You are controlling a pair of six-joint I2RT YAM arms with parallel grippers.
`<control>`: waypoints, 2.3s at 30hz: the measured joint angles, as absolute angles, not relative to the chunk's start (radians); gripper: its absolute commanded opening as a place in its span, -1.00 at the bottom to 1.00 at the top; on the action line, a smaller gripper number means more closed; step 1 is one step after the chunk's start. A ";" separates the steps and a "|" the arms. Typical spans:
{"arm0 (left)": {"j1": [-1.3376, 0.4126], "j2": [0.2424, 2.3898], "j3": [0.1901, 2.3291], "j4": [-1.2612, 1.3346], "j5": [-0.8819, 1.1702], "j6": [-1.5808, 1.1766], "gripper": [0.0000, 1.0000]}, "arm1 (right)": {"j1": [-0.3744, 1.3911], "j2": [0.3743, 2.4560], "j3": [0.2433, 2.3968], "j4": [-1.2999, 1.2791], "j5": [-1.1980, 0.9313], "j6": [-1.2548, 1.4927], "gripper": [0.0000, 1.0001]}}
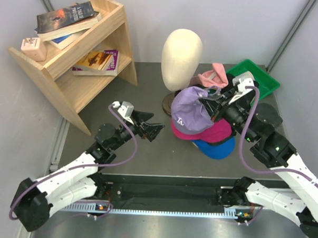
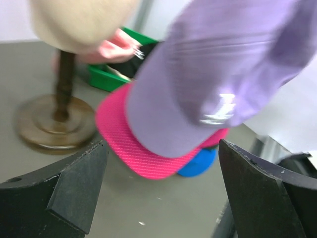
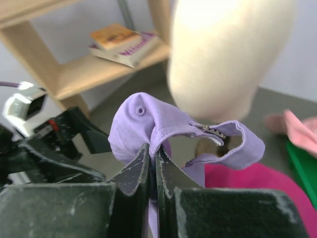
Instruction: Stack the hats
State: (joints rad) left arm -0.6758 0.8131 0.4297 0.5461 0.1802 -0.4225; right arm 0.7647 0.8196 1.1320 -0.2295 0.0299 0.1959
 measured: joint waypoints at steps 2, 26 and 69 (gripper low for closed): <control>-0.676 0.871 0.418 0.612 0.224 -0.457 0.89 | 0.740 0.805 1.083 -0.232 0.069 0.219 -1.00; -0.686 1.258 0.446 0.949 0.406 -0.695 0.59 | 0.331 0.610 0.768 -0.220 0.176 0.337 -1.00; -0.780 1.591 0.515 1.248 0.226 -0.891 -0.06 | 0.220 0.603 0.706 -0.171 0.107 0.368 -1.00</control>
State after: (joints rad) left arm -0.7799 1.5909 0.5148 1.2476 0.2264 -0.8906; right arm 0.2195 0.6025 0.7063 -0.1715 0.1070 0.3679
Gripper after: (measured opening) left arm 0.504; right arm 0.021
